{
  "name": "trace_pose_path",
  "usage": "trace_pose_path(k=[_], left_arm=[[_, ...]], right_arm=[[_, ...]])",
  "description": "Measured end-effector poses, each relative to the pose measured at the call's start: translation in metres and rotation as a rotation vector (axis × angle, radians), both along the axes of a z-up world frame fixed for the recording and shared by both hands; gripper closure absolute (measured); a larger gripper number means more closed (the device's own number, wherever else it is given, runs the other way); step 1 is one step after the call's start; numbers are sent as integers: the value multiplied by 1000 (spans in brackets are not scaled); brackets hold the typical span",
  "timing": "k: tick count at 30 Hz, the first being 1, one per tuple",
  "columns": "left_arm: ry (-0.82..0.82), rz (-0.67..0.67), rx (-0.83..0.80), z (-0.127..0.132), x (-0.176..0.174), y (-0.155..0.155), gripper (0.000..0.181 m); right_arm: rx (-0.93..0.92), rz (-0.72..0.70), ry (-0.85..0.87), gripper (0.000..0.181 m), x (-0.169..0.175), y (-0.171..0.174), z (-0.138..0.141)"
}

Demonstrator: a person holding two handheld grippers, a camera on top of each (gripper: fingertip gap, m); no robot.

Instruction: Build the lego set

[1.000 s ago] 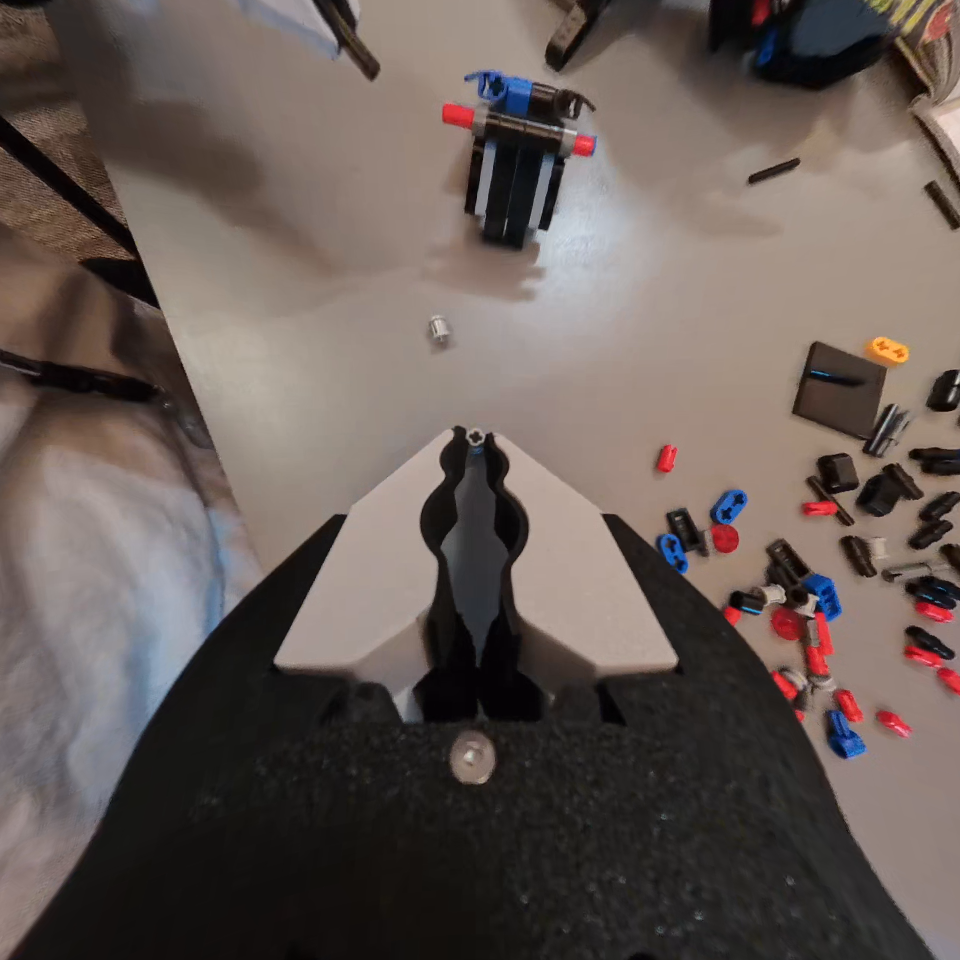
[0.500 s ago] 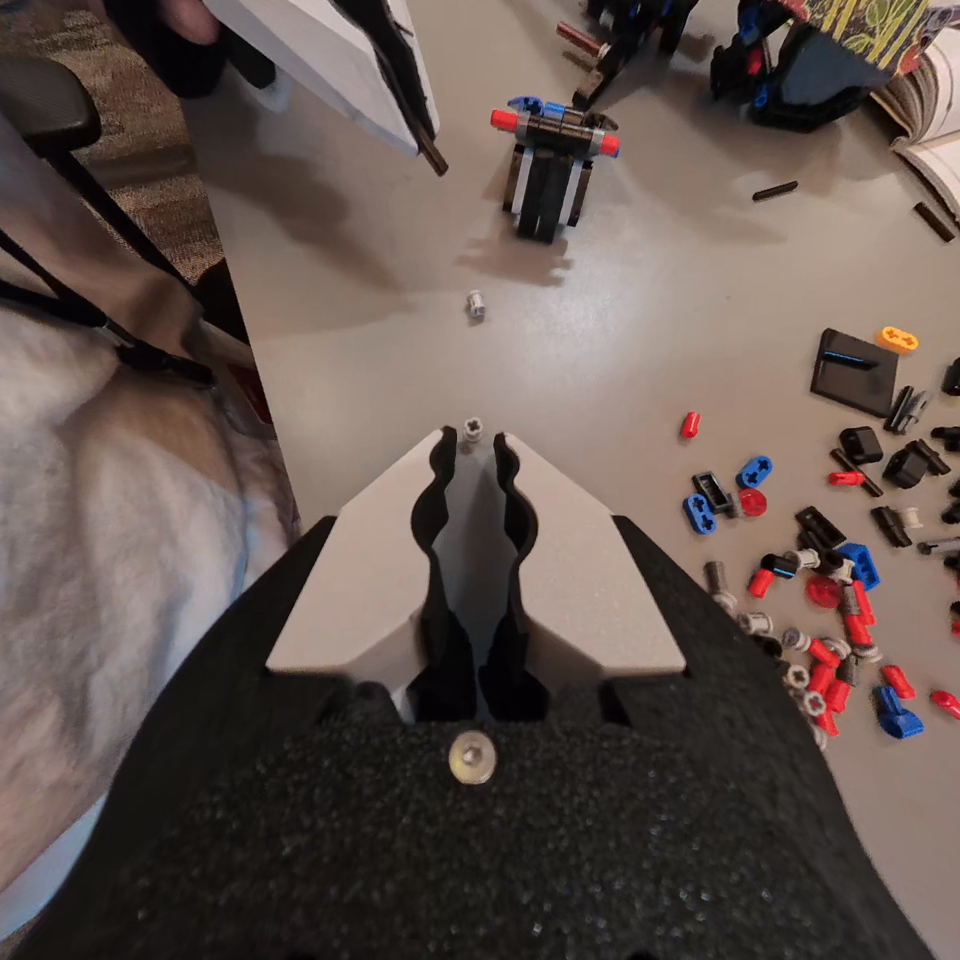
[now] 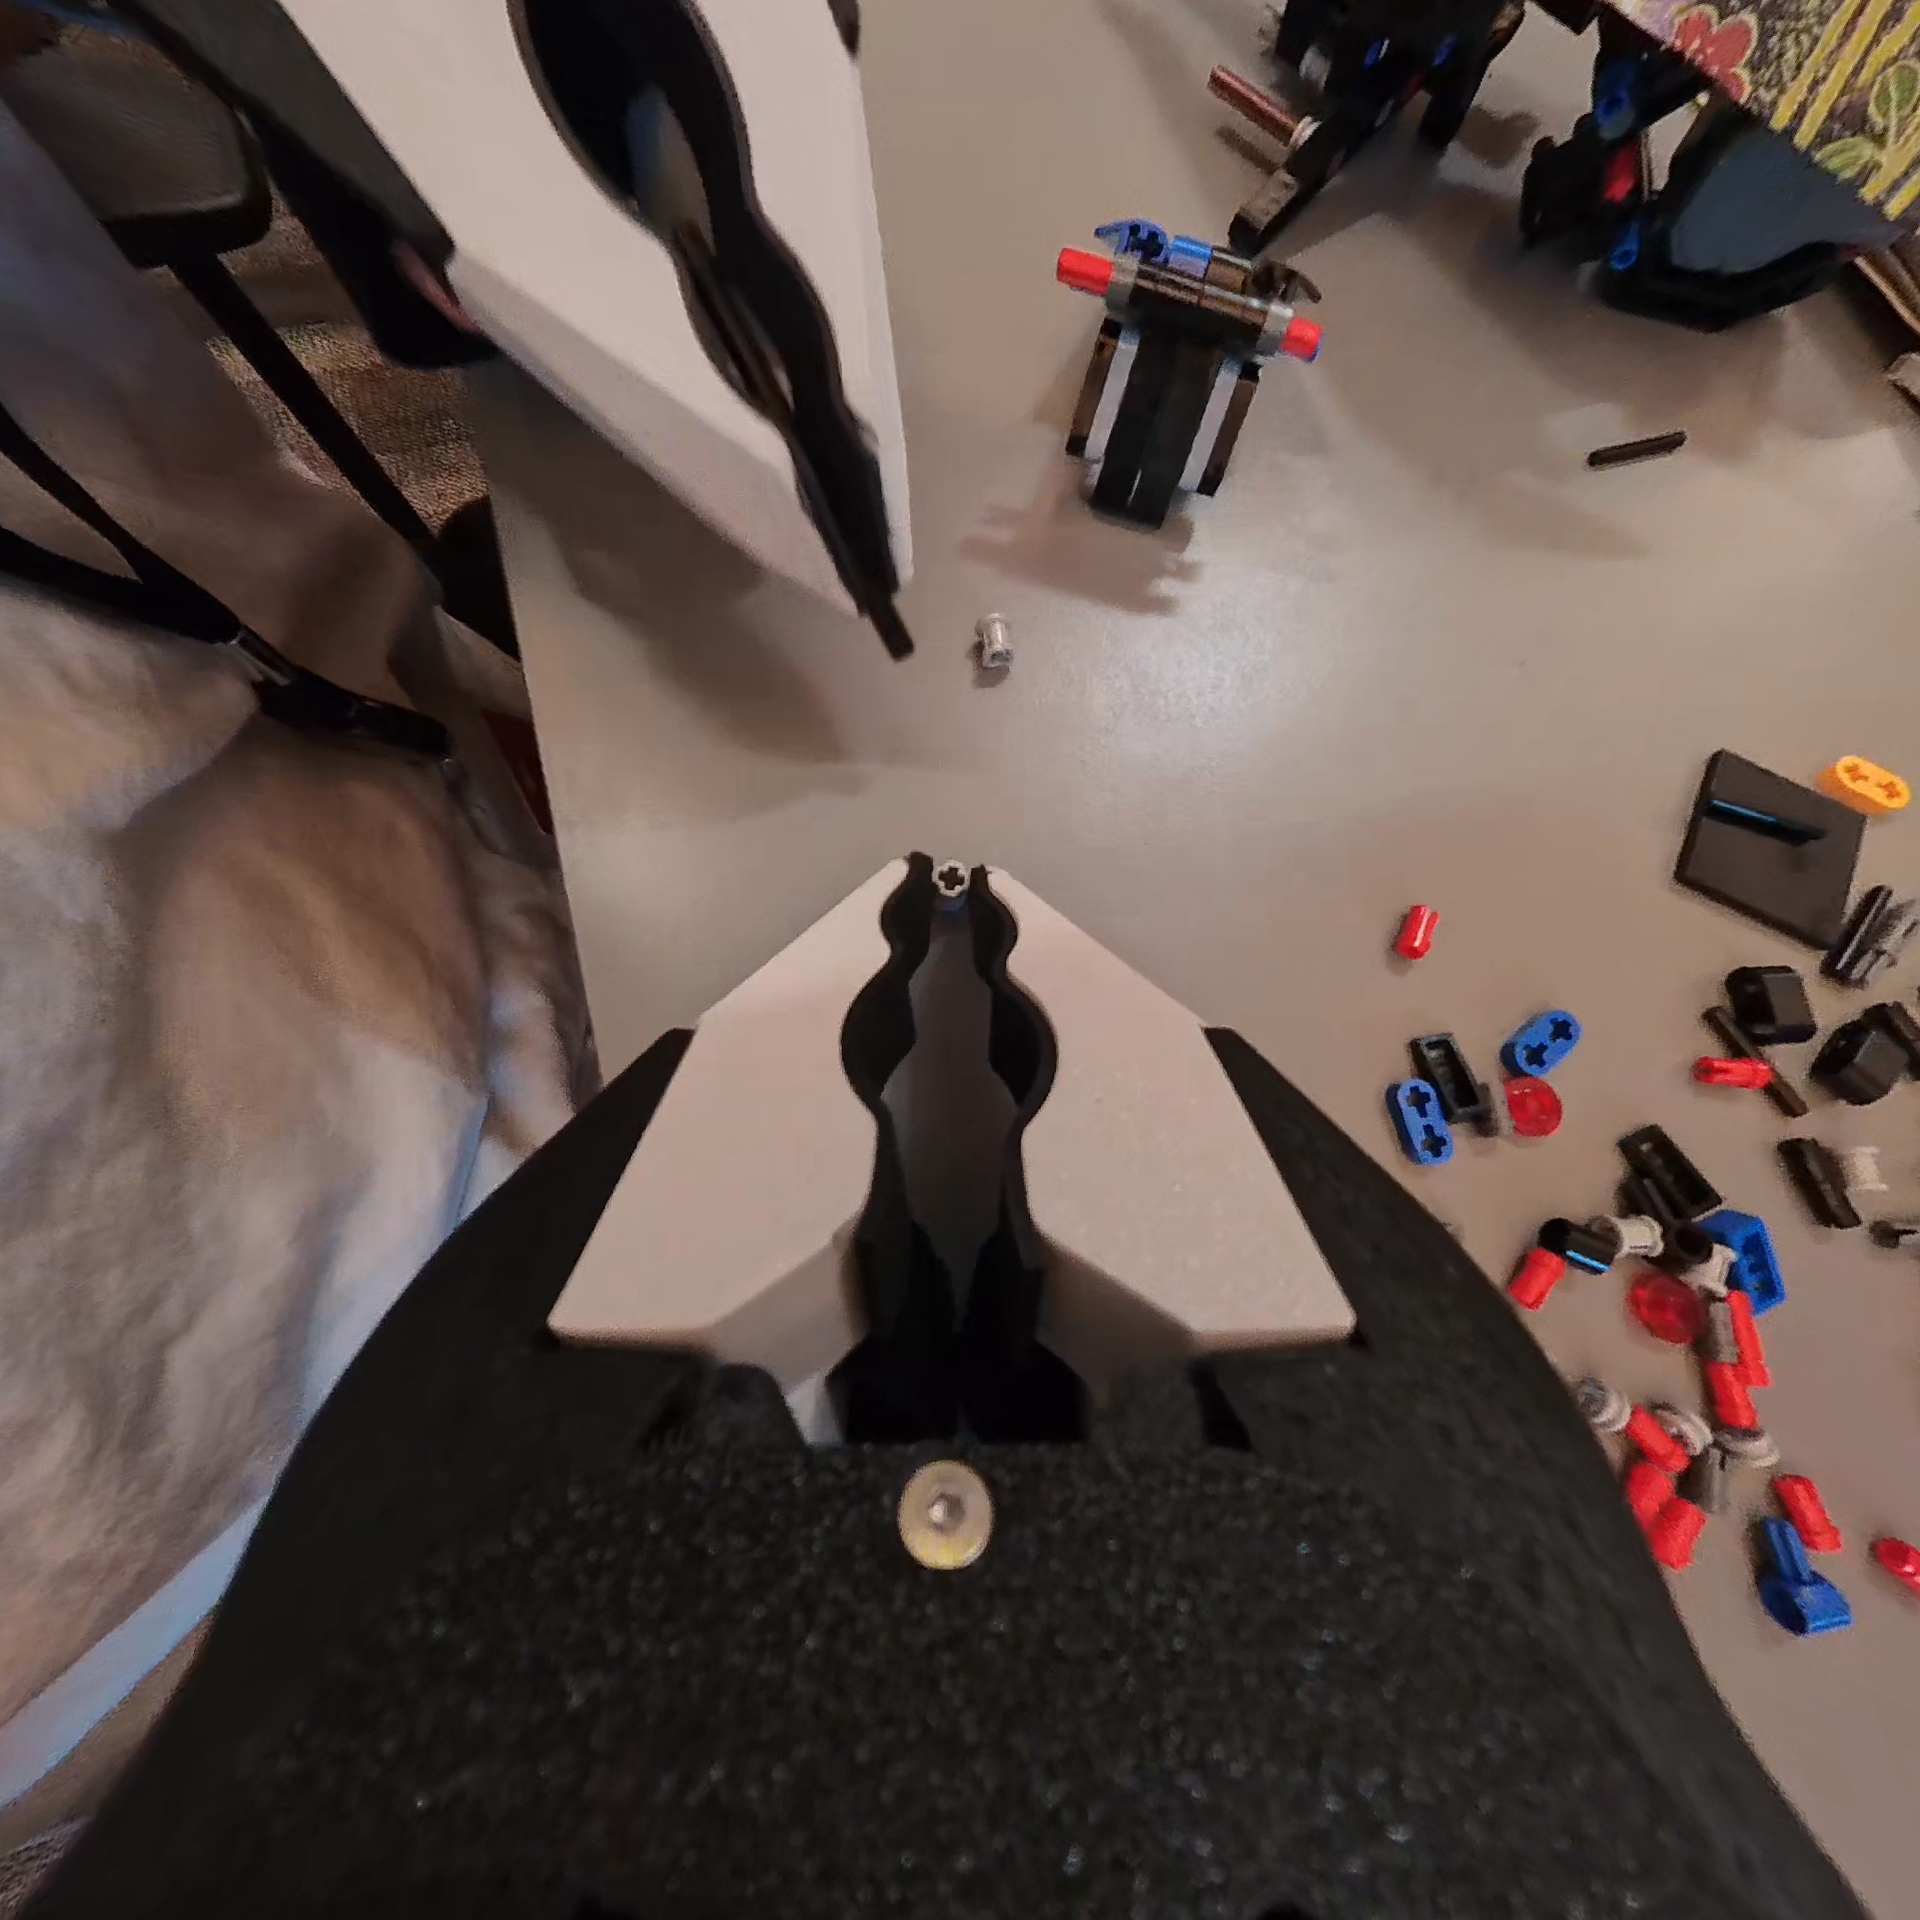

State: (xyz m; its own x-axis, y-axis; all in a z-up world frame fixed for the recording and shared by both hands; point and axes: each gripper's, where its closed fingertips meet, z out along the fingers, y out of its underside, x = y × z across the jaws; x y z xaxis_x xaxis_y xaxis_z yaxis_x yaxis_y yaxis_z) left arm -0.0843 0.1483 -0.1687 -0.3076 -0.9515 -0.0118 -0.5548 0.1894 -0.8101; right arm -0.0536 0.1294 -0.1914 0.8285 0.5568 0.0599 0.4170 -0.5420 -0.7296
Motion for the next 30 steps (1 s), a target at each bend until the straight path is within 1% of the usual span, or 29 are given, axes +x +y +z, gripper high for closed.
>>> trace_pose_path(k=[1,5,7,9,13,15,17,19,21,30], left_arm=[[5,-4,-5,-1,2,-3,179],[-9,-14,-77,1,9,-7,179],[-27,-10,-105,5,10,-5,179],[-86,-28,-131,15,11,-7,179],[-182,-41,-161,32,13,-7,179],[-231,-26,-161,39,13,-4,179],[-245,6,-124,41,13,5,179],[-272,24,-90,45,12,11,179],[-297,21,-113,51,10,11,179],[-344,-11,-183,59,9,2,179]], right_arm=[[17,6,-9,175,-1,1,4],[123,32,32,175,-10,7,29],[175,18,99,175,-10,11,40],[187,5,214,175,-13,14,47],[287,-11,544,176,-23,23,80],[287,-23,661,176,-25,26,86],[274,-40,657,176,-21,28,83],[270,-63,541,176,-13,28,75],[288,-71,454,175,-10,29,72],[292,-21,566,176,-20,26,81]])
